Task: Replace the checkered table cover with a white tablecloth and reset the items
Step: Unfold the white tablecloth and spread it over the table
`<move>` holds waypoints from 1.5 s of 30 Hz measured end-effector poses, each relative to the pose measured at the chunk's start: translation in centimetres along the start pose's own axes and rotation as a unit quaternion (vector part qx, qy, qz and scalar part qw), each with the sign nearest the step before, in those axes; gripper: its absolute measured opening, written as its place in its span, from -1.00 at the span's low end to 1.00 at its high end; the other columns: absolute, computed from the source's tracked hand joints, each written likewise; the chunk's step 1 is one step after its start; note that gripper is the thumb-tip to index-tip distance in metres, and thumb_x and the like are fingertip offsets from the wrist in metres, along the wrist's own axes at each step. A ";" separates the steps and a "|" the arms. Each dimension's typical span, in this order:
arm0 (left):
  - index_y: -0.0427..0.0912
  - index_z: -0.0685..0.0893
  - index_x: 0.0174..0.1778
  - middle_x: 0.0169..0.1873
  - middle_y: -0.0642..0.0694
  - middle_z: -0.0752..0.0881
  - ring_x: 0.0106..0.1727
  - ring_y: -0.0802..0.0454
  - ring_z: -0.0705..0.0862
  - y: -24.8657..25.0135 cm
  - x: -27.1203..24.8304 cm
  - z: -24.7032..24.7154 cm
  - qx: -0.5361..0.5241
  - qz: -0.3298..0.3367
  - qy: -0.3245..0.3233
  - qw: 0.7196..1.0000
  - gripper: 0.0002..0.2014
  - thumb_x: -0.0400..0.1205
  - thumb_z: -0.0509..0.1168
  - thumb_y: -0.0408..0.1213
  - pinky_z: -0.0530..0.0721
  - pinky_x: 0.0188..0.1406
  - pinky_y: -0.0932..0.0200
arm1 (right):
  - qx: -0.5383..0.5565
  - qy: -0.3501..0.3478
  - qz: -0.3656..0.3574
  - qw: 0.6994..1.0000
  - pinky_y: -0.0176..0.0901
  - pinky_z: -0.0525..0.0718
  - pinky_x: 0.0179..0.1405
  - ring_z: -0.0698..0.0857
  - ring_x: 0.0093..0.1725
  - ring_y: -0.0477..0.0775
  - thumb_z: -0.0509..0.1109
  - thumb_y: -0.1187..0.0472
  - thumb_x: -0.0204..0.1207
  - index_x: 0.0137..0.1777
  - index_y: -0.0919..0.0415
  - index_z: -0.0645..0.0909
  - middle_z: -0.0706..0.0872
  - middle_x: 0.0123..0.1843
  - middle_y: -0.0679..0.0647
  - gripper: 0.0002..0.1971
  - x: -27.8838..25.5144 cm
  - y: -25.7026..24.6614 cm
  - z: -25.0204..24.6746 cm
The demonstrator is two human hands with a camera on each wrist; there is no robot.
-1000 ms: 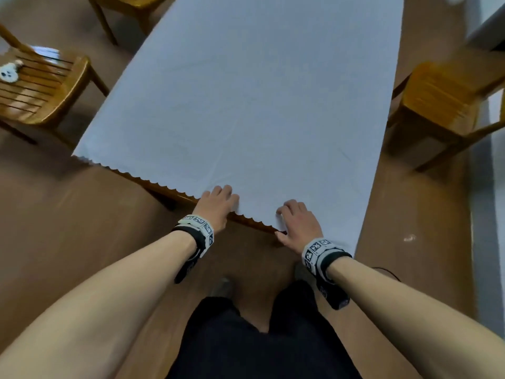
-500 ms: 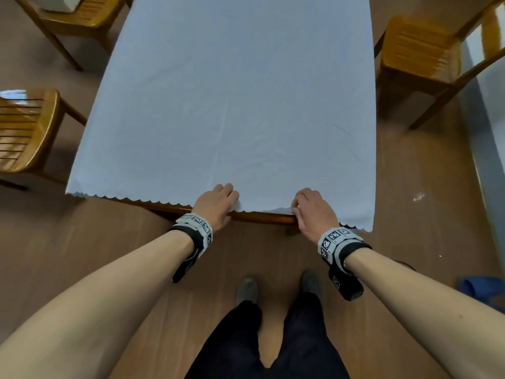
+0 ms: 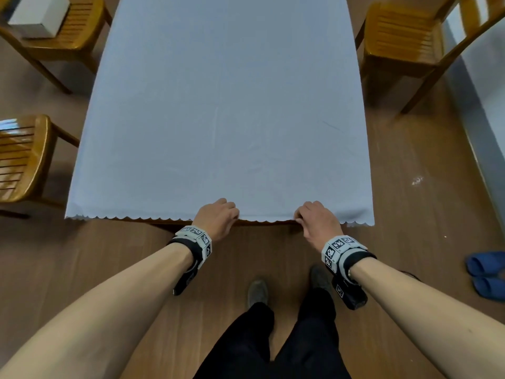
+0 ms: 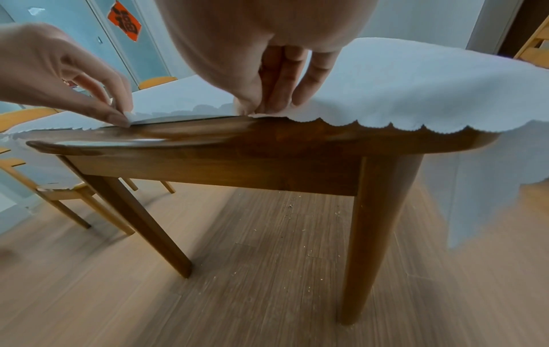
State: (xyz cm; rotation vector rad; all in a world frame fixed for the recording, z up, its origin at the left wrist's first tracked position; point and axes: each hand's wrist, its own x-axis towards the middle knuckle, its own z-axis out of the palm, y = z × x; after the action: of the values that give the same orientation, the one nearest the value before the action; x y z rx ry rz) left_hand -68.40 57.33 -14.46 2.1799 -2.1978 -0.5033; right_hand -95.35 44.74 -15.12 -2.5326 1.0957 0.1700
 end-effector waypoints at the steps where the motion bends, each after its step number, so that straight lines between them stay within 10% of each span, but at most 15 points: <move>1: -0.13 0.73 -0.10 -0.15 -0.02 0.70 -0.01 -0.08 0.63 0.0 -0.2 0.2 0.000 -0.003 -0.011 1.000 -0.86 0.68 0.27 -0.26 0.61 -0.37 0.05 | -0.002 -0.003 0.003 1.000 -0.10 0.60 0.03 0.57 0.07 0.03 0.28 0.21 0.70 0.04 0.04 0.65 0.65 0.01 -0.06 -0.88 -0.2 -0.1 0.1; 6: -0.13 0.69 -0.03 -0.08 -0.02 0.69 0.05 -0.05 0.60 0.7 -1.4 1.5 0.029 0.000 -0.082 0.996 -0.83 0.71 0.20 -0.23 0.45 -0.33 0.09 | 0.007 0.006 0.019 1.000 -0.10 0.63 -0.06 0.60 0.06 0.05 0.34 0.22 0.65 0.02 0.04 0.71 0.68 -0.03 -0.06 -0.88 -0.9 -0.4 0.4; 10: -0.13 0.59 -0.05 -0.11 -0.06 0.62 -0.11 -0.11 0.59 0.6 -2.3 1.8 0.025 0.017 -0.012 0.999 -0.77 0.47 0.49 -0.32 0.54 -0.45 0.08 | 0.000 0.006 0.021 1.000 -0.11 0.63 -0.09 0.60 0.05 0.04 0.36 0.22 0.65 0.01 0.04 0.71 0.68 -0.04 -0.08 -0.90 -1.0 -0.4 0.2; 14: -0.08 0.48 0.30 0.23 -0.12 0.52 0.19 -0.19 0.53 0.2 -2.1 0.9 0.062 -0.058 -0.030 0.996 -0.38 0.33 0.52 -0.34 0.58 0.04 -0.04 | -0.009 0.014 0.019 1.000 -0.13 0.63 -0.14 0.58 0.06 0.02 0.37 0.20 0.65 0.00 0.04 0.71 0.66 -0.05 -0.09 -0.91 -1.1 -0.5 0.3; 22: -0.15 0.68 0.03 0.05 -0.05 0.65 0.07 -0.07 0.54 -0.2 -0.4 -0.9 0.022 -0.026 0.008 0.999 -0.90 0.64 0.30 -0.35 0.45 -0.27 0.13 | -0.055 0.069 0.009 0.996 -0.15 0.49 -0.25 0.55 -0.01 0.08 0.51 0.26 0.48 -0.09 0.10 0.70 0.60 -0.04 0.00 -0.93 -1.5 -0.9 0.7; 37: -0.18 0.70 0.00 -0.02 -0.09 0.60 0.00 -0.12 0.62 1.2 -1.2 1.6 0.055 -0.037 -0.088 0.994 -0.82 0.69 0.18 -0.41 0.37 -0.29 0.05 | -0.070 0.018 0.014 0.997 -0.08 0.63 -0.06 0.54 0.04 0.06 0.45 0.15 0.56 -0.01 0.08 0.72 0.62 0.01 -0.01 -0.94 -3.0 -0.7 2.2; 45: -0.11 0.70 0.11 0.07 -0.08 0.74 0.10 -0.16 0.72 2.2 -2.7 2.5 0.002 -0.033 -0.189 0.981 -0.79 0.62 0.24 -0.34 0.70 -0.01 -0.03 | -0.039 -0.002 0.033 0.999 -0.04 0.63 0.13 0.57 0.18 0.08 0.35 0.17 0.56 0.18 0.09 0.71 0.64 0.12 0.01 -0.77 -3.6 -1.1 1.1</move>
State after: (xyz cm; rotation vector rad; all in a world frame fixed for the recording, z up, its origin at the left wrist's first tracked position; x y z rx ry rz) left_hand -71.04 60.50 -15.73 2.3267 -2.2946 -0.9908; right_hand -97.00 48.32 -14.95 -2.5646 1.1945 0.2411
